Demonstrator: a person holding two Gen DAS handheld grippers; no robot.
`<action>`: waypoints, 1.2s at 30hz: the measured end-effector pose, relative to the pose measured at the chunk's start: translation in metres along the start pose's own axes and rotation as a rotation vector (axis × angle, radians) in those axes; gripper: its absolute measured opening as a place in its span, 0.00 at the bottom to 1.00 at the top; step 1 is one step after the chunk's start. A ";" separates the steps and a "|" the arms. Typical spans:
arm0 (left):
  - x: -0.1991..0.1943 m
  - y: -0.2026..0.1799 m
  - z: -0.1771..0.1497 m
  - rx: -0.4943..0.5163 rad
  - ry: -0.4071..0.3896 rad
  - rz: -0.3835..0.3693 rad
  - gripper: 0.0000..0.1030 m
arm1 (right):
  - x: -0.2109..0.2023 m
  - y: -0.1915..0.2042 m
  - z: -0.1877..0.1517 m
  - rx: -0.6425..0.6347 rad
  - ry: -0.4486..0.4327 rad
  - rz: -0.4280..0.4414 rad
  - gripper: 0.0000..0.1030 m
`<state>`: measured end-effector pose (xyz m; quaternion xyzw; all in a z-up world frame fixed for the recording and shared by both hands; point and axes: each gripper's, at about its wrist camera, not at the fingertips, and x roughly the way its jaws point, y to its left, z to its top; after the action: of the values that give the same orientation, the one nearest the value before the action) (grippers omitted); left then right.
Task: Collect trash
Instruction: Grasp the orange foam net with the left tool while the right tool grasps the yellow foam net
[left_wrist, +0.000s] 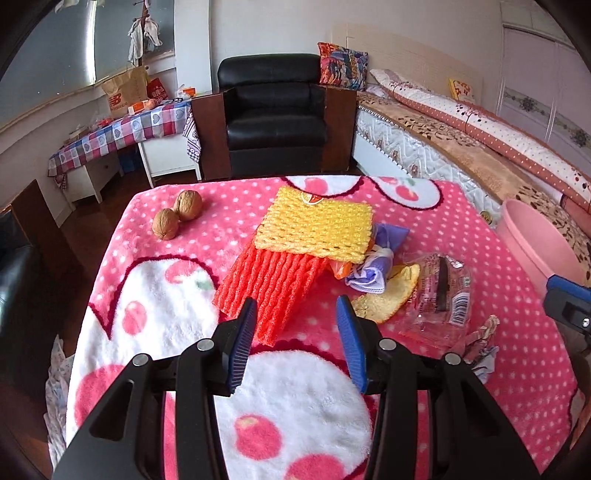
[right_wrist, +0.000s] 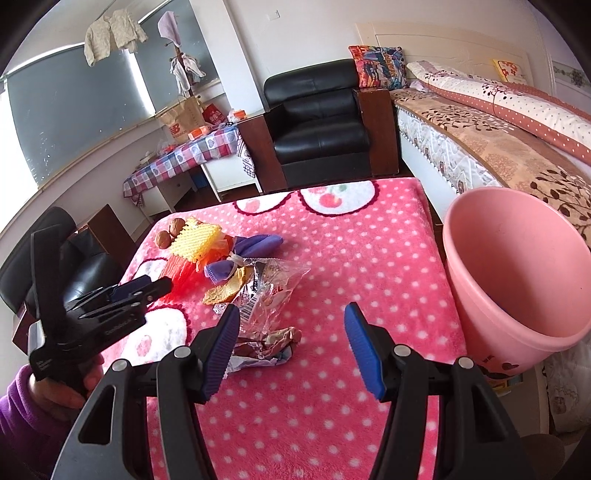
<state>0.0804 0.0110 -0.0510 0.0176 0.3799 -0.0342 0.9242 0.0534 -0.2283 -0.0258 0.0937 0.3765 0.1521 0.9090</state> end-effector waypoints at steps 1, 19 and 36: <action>0.005 0.001 0.000 -0.004 0.013 0.008 0.43 | 0.001 0.002 0.001 -0.006 0.000 0.003 0.57; -0.001 0.032 -0.008 -0.135 0.029 -0.105 0.09 | 0.045 0.050 0.044 -0.040 0.066 0.191 0.57; -0.002 0.048 -0.015 -0.206 0.045 -0.167 0.09 | 0.104 0.125 0.067 -0.232 0.107 0.214 0.57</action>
<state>0.0719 0.0597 -0.0599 -0.1083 0.4020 -0.0712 0.9064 0.1454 -0.0791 -0.0121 0.0195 0.3921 0.2950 0.8711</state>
